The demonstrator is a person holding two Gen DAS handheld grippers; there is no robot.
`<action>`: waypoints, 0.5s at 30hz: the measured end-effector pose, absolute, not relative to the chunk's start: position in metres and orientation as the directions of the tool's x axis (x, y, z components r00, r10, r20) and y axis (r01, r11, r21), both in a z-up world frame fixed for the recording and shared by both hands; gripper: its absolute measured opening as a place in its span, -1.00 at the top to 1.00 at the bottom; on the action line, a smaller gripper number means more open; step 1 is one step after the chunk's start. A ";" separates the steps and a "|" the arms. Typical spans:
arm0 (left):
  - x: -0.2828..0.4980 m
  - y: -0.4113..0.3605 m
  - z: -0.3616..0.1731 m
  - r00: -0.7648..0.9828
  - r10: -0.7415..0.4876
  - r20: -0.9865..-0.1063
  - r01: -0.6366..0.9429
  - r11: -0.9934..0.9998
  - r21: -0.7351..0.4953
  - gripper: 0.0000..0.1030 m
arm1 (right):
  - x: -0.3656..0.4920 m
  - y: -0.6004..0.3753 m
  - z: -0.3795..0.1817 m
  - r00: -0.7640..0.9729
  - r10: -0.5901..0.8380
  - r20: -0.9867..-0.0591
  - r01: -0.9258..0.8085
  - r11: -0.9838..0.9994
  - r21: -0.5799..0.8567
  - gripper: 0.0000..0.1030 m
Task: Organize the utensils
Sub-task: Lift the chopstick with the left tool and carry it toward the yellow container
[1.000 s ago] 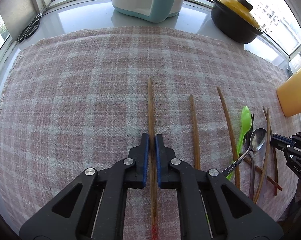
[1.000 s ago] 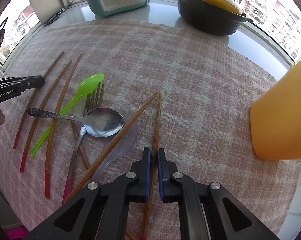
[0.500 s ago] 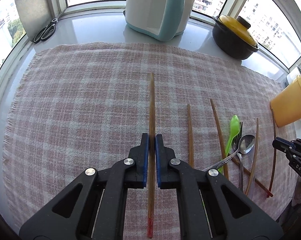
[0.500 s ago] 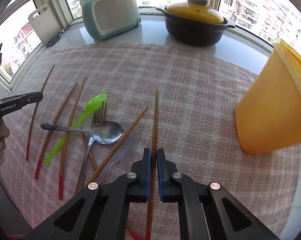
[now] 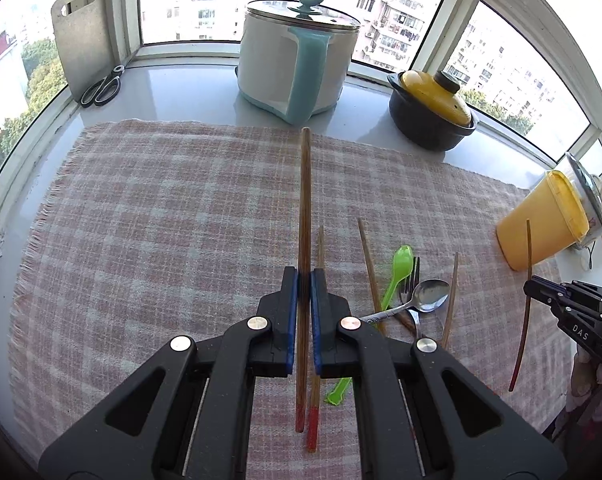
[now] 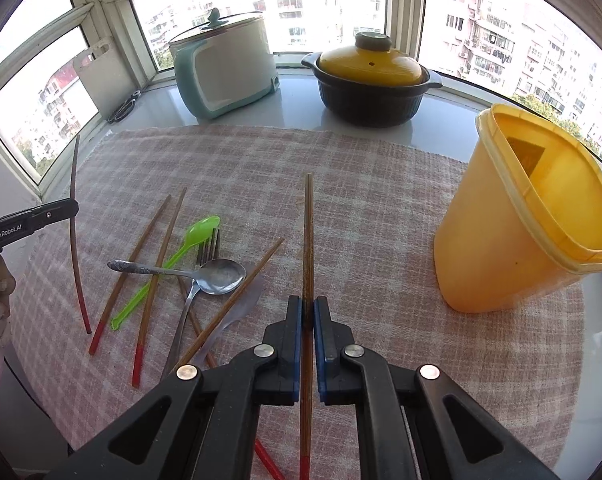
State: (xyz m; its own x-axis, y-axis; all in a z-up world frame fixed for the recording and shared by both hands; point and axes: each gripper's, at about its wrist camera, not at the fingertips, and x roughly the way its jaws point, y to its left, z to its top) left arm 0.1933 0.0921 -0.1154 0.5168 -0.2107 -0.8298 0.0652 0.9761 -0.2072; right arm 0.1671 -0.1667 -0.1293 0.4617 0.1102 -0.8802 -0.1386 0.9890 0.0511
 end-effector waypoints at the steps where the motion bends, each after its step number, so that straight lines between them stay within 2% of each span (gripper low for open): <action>1: 0.191 0.090 -0.112 0.524 -0.212 -0.825 0.065 0.976 -0.210 0.92 | 0.165 -0.169 -0.127 0.466 0.113 -0.877 -0.141 0.989 0.053 0.94; 15: 0.161 0.053 -0.067 0.603 -0.232 -0.763 0.083 0.970 -0.229 0.92 | 0.141 -0.192 -0.076 0.565 0.164 -0.808 -0.199 0.978 0.059 0.94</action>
State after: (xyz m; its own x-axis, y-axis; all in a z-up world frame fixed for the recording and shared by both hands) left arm 0.1606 0.0533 -0.0673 0.6034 -0.2321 -0.7629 0.0829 0.9698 -0.2295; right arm 0.1412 -0.1917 -0.0758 0.5654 0.1642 -0.8083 -0.1993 0.9781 0.0592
